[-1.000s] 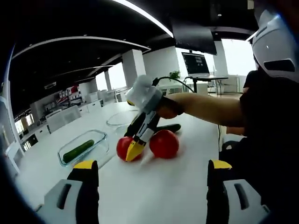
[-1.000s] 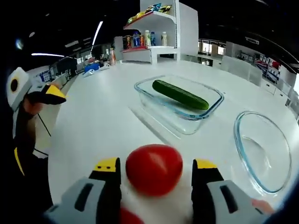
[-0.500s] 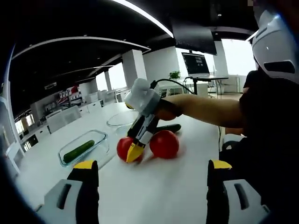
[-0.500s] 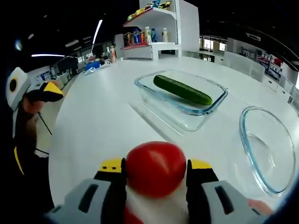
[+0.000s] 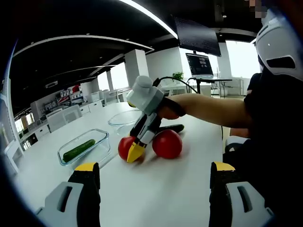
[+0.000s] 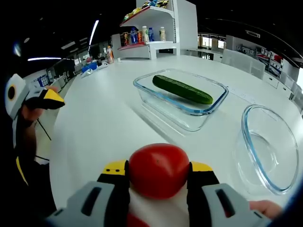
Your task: Sort the scattered tomatoes and cucumbers on the table and place them into their respective storage containers
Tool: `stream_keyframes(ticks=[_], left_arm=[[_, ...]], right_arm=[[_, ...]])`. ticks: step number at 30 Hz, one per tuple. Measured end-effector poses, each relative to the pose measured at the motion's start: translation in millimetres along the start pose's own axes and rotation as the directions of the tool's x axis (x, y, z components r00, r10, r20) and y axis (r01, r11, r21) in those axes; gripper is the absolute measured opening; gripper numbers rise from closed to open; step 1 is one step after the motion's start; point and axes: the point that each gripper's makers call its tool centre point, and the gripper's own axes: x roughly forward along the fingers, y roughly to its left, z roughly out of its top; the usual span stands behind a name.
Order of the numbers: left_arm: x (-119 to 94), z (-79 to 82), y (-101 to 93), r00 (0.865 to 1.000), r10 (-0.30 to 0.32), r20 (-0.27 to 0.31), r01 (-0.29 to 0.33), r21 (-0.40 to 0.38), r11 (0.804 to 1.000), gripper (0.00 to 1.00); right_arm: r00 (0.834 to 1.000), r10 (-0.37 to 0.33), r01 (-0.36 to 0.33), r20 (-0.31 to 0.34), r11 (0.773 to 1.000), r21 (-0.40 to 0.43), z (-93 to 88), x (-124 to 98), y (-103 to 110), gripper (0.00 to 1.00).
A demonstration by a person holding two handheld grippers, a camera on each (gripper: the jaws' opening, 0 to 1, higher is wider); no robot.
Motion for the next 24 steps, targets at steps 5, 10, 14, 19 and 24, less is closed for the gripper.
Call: stream_keyframes(ticks=[5,10,14,19,24], left_arm=[[-2.5,0.5,1.0,1.000,0.011,-0.006,-0.011,0.019,1.000,0.95],[-5.3,3.8,5.0,1.000,0.029,0.003,-0.029,0.024,0.999,0.95],[-5.5,3.6,6.2,0.999,0.035,-0.002,-0.035,0.031,0.999,0.95],[-5.3,2.9,8.1,0.999,0.039,-0.002,-0.039,0.029,0.999,0.95],[-4.5,-0.4,9.6,0.999,0.045,-0.011,-0.045,0.030,0.999,0.95]], right_arm=[[1.000,-0.004,0.004,0.000,1.000,-0.018,-0.5,-0.8,2.9,0.43],[1.000,-0.005,0.005,0.005,1.000,0.000,0.2,-0.7,2.7,0.42],[1.000,-0.023,0.023,0.016,1.000,0.005,1.0,-1.5,0.0,0.42],[0.998,-0.030,0.027,0.060,0.999,0.038,11.1,-8.7,-3.9,0.42],[0.996,-0.031,0.028,0.085,0.999,0.041,19.1,-17.6,-3.2,0.42]])
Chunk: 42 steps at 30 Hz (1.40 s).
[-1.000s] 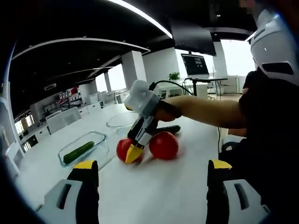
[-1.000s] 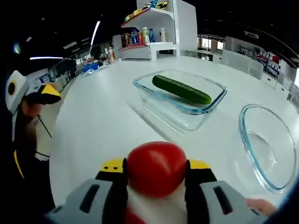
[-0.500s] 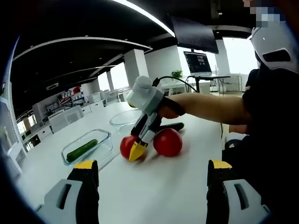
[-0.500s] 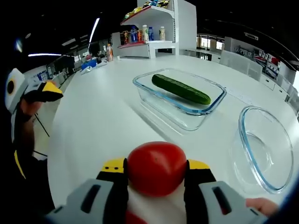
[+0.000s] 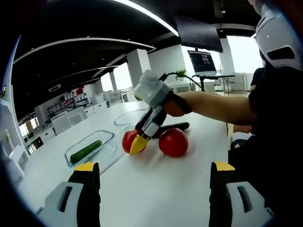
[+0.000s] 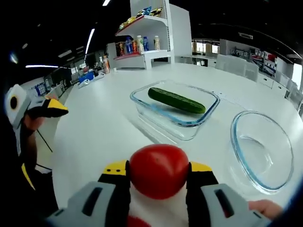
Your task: Sort the scattered tomatoes and cucumbers on the table and place them into their respective storage containers
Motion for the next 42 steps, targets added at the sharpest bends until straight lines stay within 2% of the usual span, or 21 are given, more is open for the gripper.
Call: stream_keyframes(ticks=[5,10,16,20,27,37,42], left_arm=[[0.2,-0.8,-0.7,1.000,-0.003,0.000,0.003,-0.002,1.000,0.95],[-0.6,-0.6,-2.4,1.000,-0.005,-0.001,0.005,0.001,1.000,0.95],[-2.3,0.6,-1.6,1.000,-0.001,0.003,0.001,0.002,1.000,0.95],[-1.9,2.2,-2.4,1.000,-0.005,0.007,0.005,0.002,1.000,0.95],[-0.9,3.6,-4.2,1.000,-0.011,0.005,0.011,0.007,1.000,0.95],[0.5,7.3,-6.8,1.000,-0.018,0.013,0.018,0.006,1.000,0.95],[-2.0,13.5,-11.7,0.999,-0.034,0.030,0.034,0.000,0.999,0.95]], right_arm=[[0.999,-0.009,0.009,0.034,1.000,0.000,11.5,-13.3,-4.2,0.41],[0.996,-0.031,0.030,0.084,0.999,0.015,29.3,-28.6,-19.0,0.41],[0.986,-0.082,0.080,0.145,0.997,0.020,53.7,-58.1,-41.5,0.41],[0.970,-0.146,0.141,0.195,0.989,0.036,73.8,-86.2,-67.1,0.41],[0.945,-0.223,0.218,0.238,0.975,0.046,95.3,-120.4,-96.8,0.41],[0.924,-0.289,0.286,0.249,0.957,0.048,115.8,-141.7,-129.6,0.41],[0.917,-0.330,0.321,0.224,0.944,0.073,112.0,-139.3,-153.0,0.41]])
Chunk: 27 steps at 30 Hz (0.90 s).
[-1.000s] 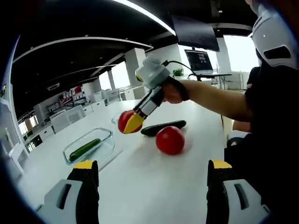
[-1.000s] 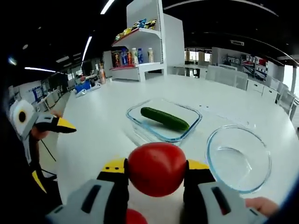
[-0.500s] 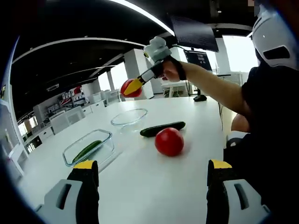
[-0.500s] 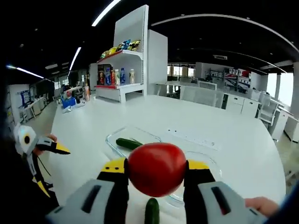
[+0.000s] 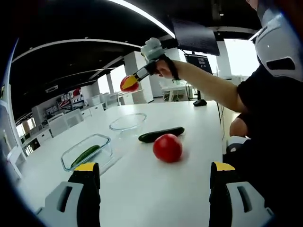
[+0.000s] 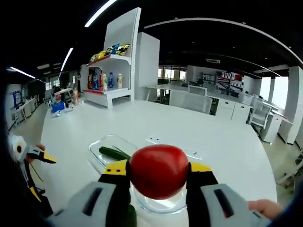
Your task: Sort the scattered tomatoes and cucumbers on the table and place them into their respective storage containers
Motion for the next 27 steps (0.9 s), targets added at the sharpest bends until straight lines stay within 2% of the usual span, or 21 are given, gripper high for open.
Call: stream_keyframes(ticks=[2,6,11,16,21,24,27], left_arm=[[-1.4,1.5,0.3,1.000,0.003,0.001,-0.003,0.005,1.000,0.95],[-1.6,3.7,-1.9,1.000,-0.014,0.010,0.014,-0.011,1.000,0.95],[0.2,5.6,-2.1,1.000,-0.020,0.016,0.020,-0.017,1.000,0.95],[1.3,2.0,-4.9,1.000,-0.028,0.002,0.028,-0.021,0.999,0.95],[0.3,-1.0,-6.2,0.999,-0.033,-0.006,0.033,-0.024,0.999,0.95],[-0.2,0.9,-8.4,0.999,-0.048,0.005,0.048,-0.034,0.998,0.95],[0.6,1.0,-9.5,0.999,-0.054,0.006,0.054,-0.033,0.998,0.95]], right_arm=[[0.999,-0.048,0.049,-0.019,0.999,0.010,-7.1,9.4,-13.7,0.41],[0.996,-0.067,0.068,-0.065,0.998,0.013,-22.8,27.7,-22.4,0.41],[0.989,-0.042,0.051,-0.144,0.997,0.058,-57.2,60.3,-19.9,0.41],[0.973,-0.029,0.051,-0.231,0.995,0.091,-96.8,86.6,-13.3,0.41],[0.961,-0.028,0.061,-0.276,0.992,0.113,-120.3,100.8,-12.1,0.41],[0.953,-0.065,0.096,-0.296,0.991,0.092,-131.7,104.6,-16.2,0.41],[0.945,-0.073,0.106,-0.319,0.991,0.087,-139.6,107.6,-20.1,0.41]])
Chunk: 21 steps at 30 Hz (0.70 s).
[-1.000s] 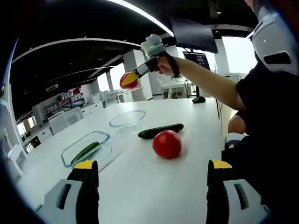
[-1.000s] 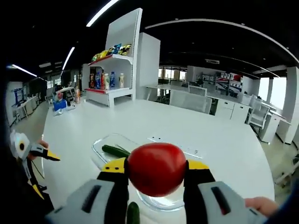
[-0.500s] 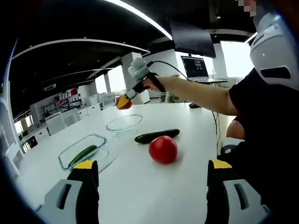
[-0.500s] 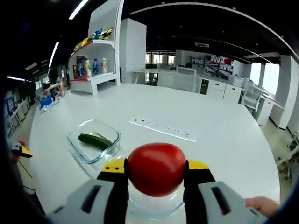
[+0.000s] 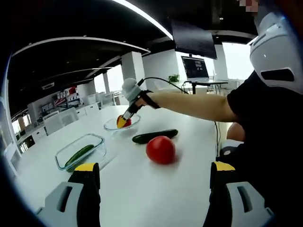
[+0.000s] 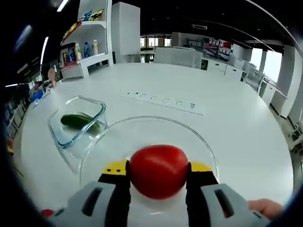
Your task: Sort the scattered tomatoes and cucumbers on the table and place them into their respective storage containers
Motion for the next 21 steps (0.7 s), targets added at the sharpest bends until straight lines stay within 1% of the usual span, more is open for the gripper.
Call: stream_keyframes(ticks=[3,9,13,19,21], left_arm=[[0.9,-1.4,-0.4,1.000,-0.003,-0.006,0.003,0.004,1.000,0.95],[-0.1,-1.4,-2.8,1.000,-0.015,-0.008,0.015,0.006,1.000,0.95],[-2.7,0.9,-3.8,1.000,-0.016,-0.007,0.016,0.011,1.000,0.95],[-1.8,1.8,-8.0,1.000,-0.029,-0.012,0.029,0.024,0.999,0.95],[-1.1,2.1,-8.4,0.999,-0.030,-0.012,0.030,0.026,0.999,0.95]], right_arm=[[1.000,-0.002,0.002,-0.003,1.000,0.006,-3.0,1.7,0.7,0.42],[1.000,-0.019,0.019,0.004,1.000,0.021,-2.8,7.1,-1.9,0.42],[0.999,-0.050,0.050,0.000,0.999,0.000,-6.5,8.8,-2.0,0.42],[0.998,-0.056,0.056,0.000,0.998,0.008,-9.7,3.4,-0.4,0.42],[0.998,-0.054,0.054,-0.008,0.998,-0.020,-12.4,1.3,2.6,0.42]])
